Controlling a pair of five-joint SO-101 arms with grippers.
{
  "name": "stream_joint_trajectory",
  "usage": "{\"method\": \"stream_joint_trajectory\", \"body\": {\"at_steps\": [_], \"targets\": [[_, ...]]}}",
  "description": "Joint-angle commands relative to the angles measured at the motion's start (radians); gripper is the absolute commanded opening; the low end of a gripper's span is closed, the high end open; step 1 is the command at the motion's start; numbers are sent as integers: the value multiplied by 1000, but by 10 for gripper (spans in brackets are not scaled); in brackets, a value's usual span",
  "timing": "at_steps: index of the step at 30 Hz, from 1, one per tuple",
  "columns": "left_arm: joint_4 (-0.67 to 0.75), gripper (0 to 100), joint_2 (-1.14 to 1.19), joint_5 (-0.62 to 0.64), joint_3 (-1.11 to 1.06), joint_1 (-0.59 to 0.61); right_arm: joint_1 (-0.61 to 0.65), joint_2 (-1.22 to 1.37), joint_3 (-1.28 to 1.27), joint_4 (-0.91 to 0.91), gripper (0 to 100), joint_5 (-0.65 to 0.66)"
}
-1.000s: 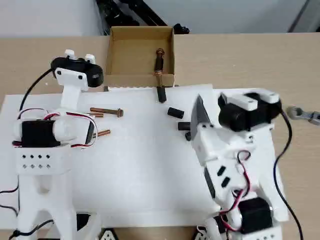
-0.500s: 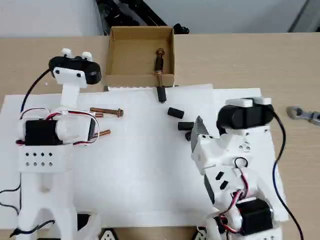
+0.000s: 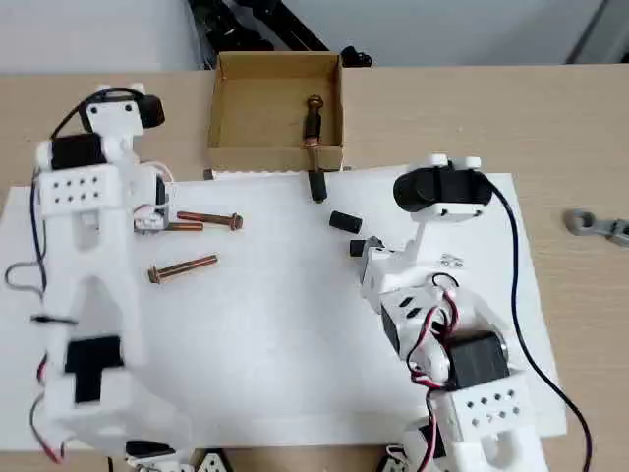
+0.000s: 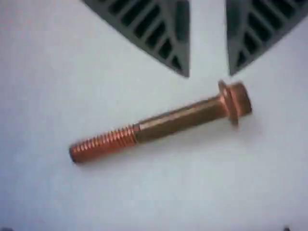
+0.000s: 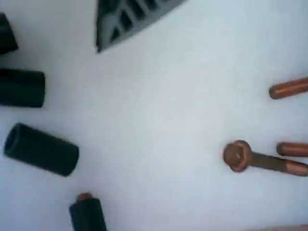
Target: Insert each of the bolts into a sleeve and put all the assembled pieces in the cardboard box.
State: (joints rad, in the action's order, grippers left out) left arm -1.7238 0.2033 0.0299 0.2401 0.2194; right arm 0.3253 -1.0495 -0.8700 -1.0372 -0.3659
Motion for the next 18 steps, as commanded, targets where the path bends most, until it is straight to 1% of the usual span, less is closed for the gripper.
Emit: {"method": "stream_joint_trajectory", "body": {"at_steps": [1,5,8,14,18], "targets": [[-28,51,127,100,120,3,2,24,49,-1,190,-12],[-28,51,284,255,211,6,2,35,49,5,190,-12],[-28,51,354,373,271,6,2,36,44,2,190,-12],[31,48,361,603,357,6,4,36,44,-1,190,-11],[31,51,351,818,421,9,4,36,44,-2,190,-11]]}}
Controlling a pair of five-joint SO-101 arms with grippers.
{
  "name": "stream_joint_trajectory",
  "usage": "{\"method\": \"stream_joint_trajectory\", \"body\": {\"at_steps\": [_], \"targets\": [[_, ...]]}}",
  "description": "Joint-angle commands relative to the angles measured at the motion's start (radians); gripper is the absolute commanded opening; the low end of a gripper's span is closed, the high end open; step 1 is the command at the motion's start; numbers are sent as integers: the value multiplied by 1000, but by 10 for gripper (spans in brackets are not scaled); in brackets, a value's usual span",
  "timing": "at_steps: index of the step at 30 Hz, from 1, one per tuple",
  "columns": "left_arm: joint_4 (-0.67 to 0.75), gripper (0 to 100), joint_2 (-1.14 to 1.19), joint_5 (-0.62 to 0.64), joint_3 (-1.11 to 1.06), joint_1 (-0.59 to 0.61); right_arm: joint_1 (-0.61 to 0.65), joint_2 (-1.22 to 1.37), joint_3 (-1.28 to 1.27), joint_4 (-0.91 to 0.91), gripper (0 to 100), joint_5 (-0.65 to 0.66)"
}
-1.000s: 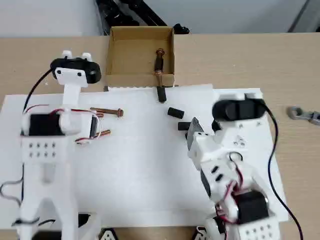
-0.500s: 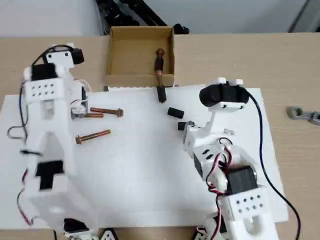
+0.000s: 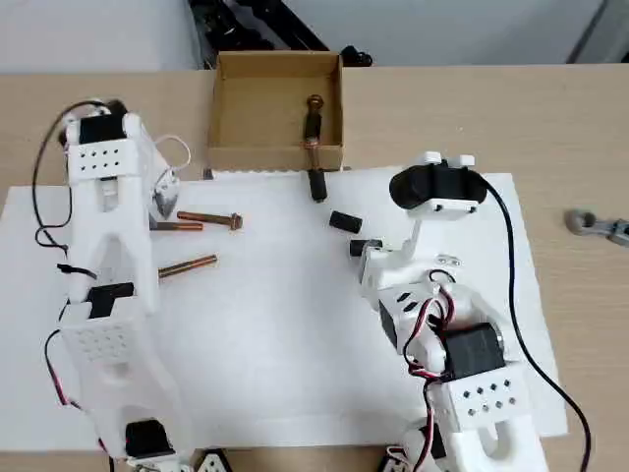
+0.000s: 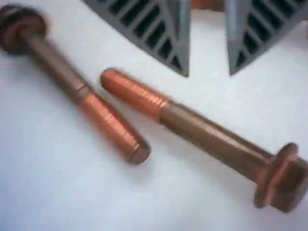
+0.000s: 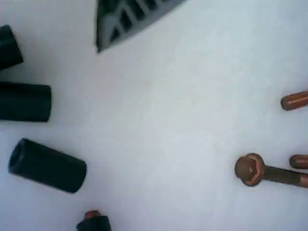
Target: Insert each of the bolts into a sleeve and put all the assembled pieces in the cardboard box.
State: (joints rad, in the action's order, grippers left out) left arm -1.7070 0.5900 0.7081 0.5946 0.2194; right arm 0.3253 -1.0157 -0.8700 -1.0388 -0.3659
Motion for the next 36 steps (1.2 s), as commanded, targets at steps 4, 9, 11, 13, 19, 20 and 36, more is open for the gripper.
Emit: {"method": "stream_joint_trajectory", "body": {"at_steps": [4,9,11,13,19,20,36], "targets": [[20,52,-31,238,21,3,4,2,44,-1,190,-11],[86,52,-31,259,-51,26,4,2,44,-1,190,-11],[110,52,-31,262,-88,31,4,2,44,-1,190,-11],[126,52,-31,264,-127,34,4,2,44,-1,190,-11],[175,52,-31,282,-186,68,4,2,44,-1,190,-11],[192,52,-31,282,-196,71,4,2,44,-1,190,-11],[209,119,-41,356,-246,63,4,4,43,-1,190,-11]]}}
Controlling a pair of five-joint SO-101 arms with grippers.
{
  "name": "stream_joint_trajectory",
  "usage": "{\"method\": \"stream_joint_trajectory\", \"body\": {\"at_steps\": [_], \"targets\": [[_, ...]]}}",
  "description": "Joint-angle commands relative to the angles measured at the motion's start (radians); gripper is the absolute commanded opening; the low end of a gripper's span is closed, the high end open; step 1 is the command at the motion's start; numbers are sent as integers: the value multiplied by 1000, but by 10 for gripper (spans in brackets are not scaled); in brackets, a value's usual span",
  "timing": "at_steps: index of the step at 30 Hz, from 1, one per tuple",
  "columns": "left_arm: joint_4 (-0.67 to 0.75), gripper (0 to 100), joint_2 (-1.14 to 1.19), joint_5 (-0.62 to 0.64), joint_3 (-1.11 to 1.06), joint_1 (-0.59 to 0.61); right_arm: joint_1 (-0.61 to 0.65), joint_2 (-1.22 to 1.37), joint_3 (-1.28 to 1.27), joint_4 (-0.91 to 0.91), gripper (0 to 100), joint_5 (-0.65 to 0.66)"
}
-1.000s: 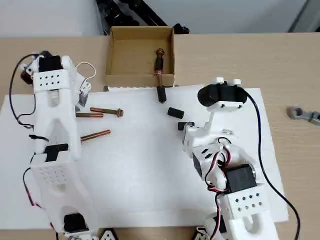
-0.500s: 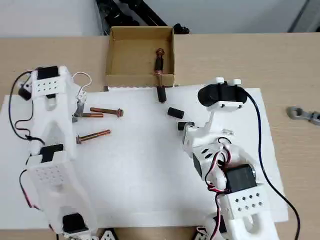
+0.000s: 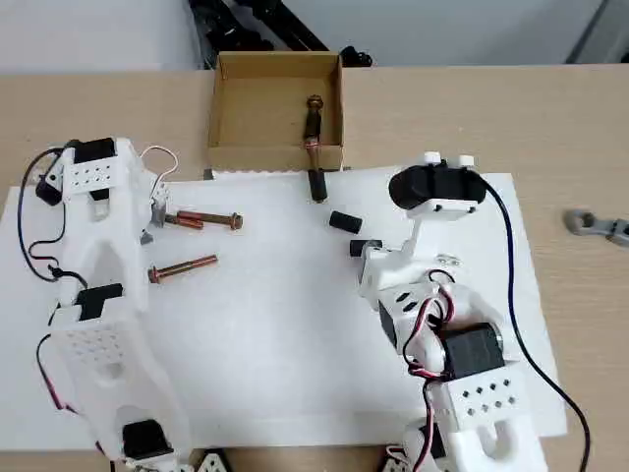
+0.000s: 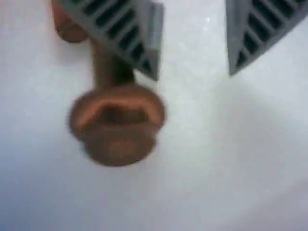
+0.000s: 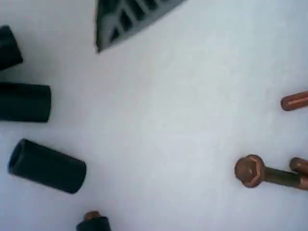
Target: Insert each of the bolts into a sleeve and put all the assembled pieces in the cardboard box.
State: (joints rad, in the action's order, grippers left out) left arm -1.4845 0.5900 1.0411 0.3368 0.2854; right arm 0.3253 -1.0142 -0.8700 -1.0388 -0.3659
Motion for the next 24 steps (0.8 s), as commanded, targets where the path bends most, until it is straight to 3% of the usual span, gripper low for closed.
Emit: {"method": "stream_joint_trajectory", "body": {"at_steps": [1,11,24], "targets": [[-14,121,-43,25,13,-3,4,2,41,-1,190,-11],[-195,123,-31,40,386,-3,4,-5,-43,8,190,-12],[-230,123,164,138,406,-58,4,-1,-43,8,190,-11]]}}
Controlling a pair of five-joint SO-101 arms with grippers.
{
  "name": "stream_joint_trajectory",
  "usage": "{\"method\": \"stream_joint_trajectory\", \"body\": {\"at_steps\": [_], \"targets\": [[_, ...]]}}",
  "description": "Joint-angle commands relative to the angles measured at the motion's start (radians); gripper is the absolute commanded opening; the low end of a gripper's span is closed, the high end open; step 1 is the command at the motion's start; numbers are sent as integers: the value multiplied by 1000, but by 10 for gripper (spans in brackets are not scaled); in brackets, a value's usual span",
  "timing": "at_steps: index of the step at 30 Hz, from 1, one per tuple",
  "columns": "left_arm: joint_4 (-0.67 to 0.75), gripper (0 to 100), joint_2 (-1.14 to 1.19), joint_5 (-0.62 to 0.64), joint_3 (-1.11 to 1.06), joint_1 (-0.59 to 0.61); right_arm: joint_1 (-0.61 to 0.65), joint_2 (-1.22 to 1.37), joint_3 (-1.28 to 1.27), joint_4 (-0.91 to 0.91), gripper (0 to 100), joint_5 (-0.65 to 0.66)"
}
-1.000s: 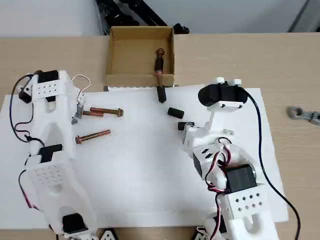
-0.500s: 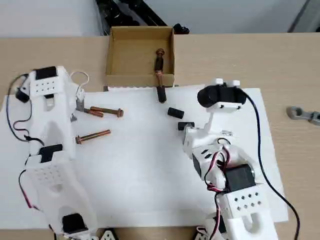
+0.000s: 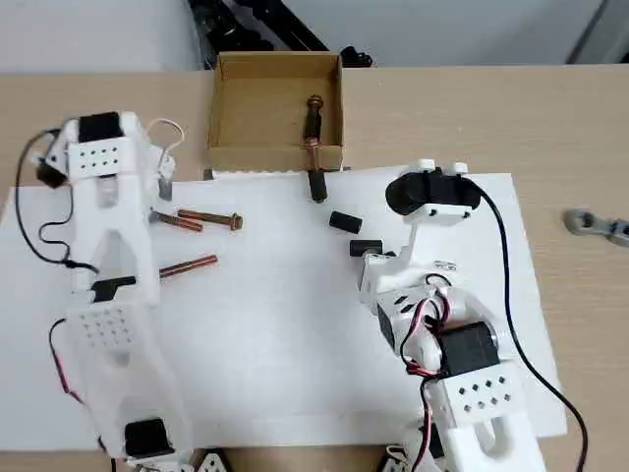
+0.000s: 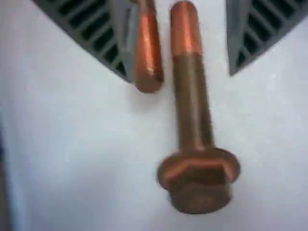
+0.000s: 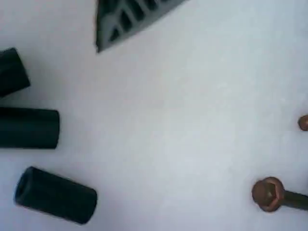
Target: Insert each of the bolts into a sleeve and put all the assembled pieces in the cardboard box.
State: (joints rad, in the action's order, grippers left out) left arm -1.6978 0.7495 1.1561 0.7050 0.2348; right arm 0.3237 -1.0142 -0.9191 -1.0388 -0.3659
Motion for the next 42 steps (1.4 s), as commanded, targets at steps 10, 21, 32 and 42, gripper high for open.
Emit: {"method": "stream_joint_trajectory", "body": {"at_steps": [10,21,32,42], "targets": [[25,118,140,32,39,-2,5,-1,6,8,190,-8],[-54,5,172,-114,114,34,5,-2,6,8,190,-8],[-57,5,-71,-302,45,8,7,4,118,8,188,-12],[-55,5,-411,-532,-62,-54,1,308,387,-15,188,-6]]}}
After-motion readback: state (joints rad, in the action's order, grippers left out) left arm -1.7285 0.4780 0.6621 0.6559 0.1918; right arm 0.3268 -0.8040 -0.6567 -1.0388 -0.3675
